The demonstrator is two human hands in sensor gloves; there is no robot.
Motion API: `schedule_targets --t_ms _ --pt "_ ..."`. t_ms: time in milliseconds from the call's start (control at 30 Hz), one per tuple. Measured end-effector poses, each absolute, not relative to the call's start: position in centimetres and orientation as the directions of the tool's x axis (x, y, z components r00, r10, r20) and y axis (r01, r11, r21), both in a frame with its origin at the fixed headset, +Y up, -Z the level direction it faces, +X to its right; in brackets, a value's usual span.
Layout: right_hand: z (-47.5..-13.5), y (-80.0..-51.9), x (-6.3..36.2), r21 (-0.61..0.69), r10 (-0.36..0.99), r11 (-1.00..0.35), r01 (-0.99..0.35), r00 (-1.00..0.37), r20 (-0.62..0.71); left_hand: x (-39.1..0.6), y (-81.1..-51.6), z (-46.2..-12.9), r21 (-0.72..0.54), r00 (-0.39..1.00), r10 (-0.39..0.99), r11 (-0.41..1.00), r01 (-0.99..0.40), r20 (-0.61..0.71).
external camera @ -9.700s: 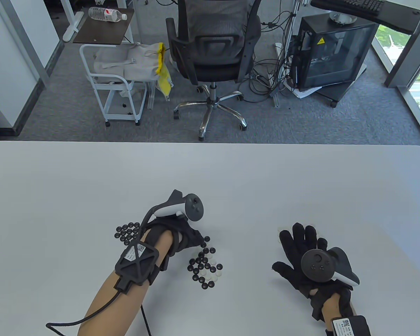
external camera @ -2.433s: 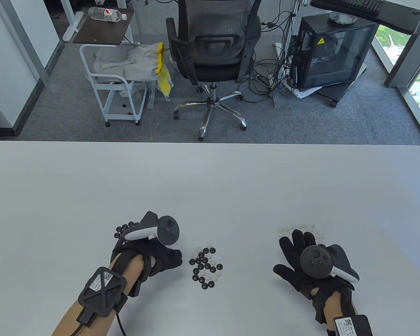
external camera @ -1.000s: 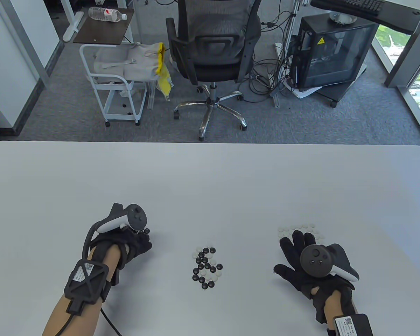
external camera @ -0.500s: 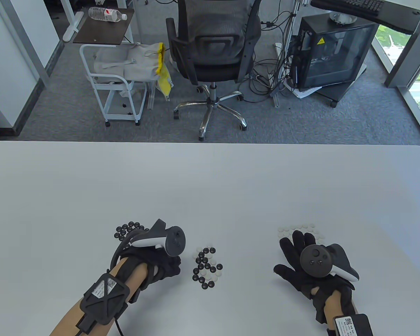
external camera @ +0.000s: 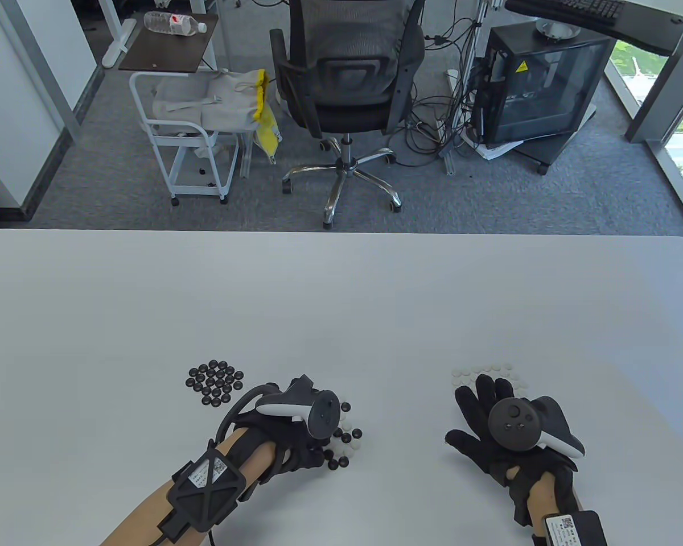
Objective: Go stone sorting task
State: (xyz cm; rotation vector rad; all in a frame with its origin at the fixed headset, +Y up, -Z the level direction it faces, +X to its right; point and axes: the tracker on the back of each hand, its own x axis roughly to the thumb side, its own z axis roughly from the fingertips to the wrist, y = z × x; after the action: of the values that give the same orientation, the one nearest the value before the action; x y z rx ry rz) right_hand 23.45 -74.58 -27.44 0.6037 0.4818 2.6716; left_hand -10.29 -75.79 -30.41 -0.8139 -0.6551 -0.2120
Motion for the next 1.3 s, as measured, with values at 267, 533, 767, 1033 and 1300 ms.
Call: schedule_targets --t_ms 267,533,767,1033,1300 --pt "-27.4 -74.6 23.5 0.396 0.411 -0.879 -0.267 -0.844 0.344 -13.2 -76.2 -31.8 -0.651 0.840 0.059 0.661 0.372 0.540" --pt "-27.4 -74.6 23.5 0.395 0.410 -0.879 -0.266 -0.844 0.344 -19.7 -76.0 -36.4 -0.731 0.960 0.035 0.656 0.187 0.278" --pt "-27.5 -74.8 23.5 0.405 0.410 -0.876 -0.263 -0.848 0.337 -22.5 -76.0 -37.2 -0.741 0.980 0.045 0.662 0.115 0.193" --pt "-27.5 -74.8 23.6 0.403 0.409 -0.877 -0.263 -0.848 0.336 -24.2 -75.9 -37.5 -0.754 0.991 0.055 0.655 0.058 0.124" --pt "-27.5 -74.8 23.6 0.394 0.404 -0.881 -0.261 -0.850 0.338 -23.3 -74.8 -37.4 -0.723 0.989 0.027 0.686 0.087 0.145"
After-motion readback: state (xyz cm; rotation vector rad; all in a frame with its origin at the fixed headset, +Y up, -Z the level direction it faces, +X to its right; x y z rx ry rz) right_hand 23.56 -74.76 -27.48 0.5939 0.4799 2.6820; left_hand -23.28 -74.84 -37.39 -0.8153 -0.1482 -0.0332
